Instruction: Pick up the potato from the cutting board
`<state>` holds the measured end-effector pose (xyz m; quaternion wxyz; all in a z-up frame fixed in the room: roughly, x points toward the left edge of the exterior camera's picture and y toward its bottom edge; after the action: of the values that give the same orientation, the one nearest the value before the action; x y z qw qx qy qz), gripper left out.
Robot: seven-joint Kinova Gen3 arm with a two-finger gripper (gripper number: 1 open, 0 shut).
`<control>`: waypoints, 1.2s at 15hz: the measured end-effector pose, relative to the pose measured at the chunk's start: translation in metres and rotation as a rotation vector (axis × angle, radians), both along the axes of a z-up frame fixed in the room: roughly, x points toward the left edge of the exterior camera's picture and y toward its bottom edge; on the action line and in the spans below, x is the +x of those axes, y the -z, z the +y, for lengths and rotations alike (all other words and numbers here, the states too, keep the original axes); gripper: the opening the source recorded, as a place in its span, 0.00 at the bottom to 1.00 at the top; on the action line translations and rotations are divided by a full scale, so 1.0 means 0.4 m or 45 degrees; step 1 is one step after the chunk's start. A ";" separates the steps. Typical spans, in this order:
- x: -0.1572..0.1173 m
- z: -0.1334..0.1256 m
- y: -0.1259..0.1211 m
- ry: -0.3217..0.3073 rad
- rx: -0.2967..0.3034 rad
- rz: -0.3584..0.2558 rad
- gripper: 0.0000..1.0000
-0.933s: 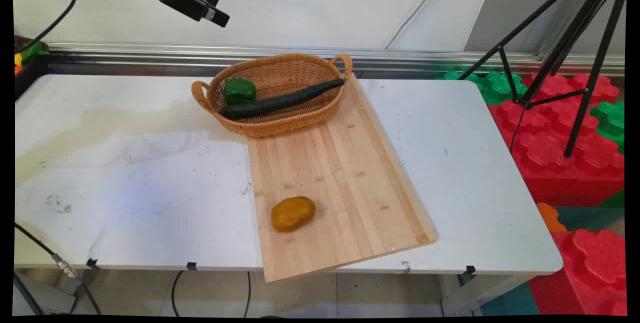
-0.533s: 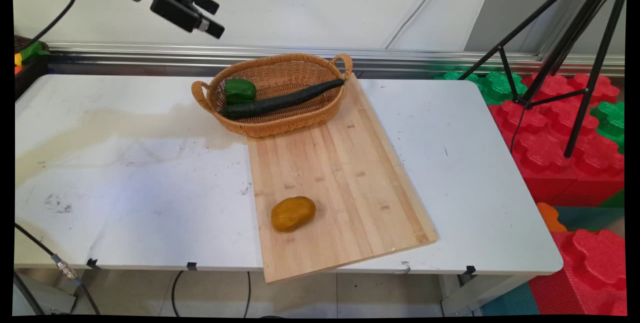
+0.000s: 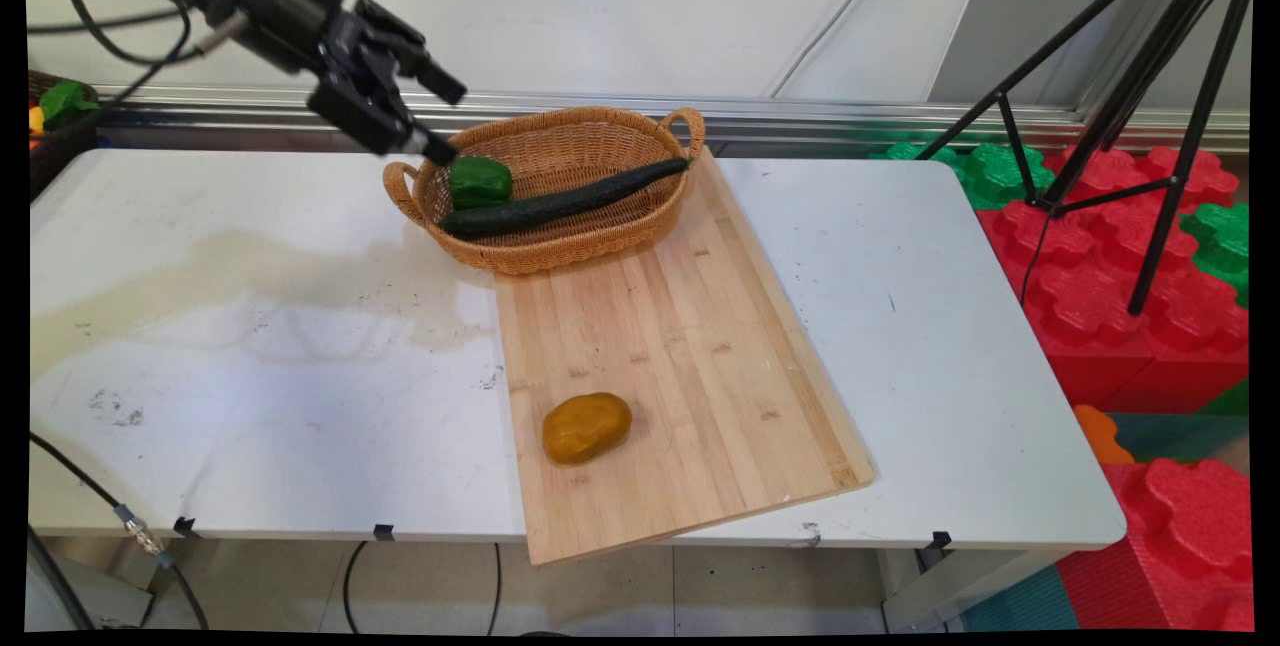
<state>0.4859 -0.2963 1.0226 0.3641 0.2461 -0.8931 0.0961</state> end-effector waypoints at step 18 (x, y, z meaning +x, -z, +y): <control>-0.273 0.013 0.328 0.122 0.218 -0.193 1.00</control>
<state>0.3765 -0.2910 0.8912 0.2772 0.2256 -0.9337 0.0203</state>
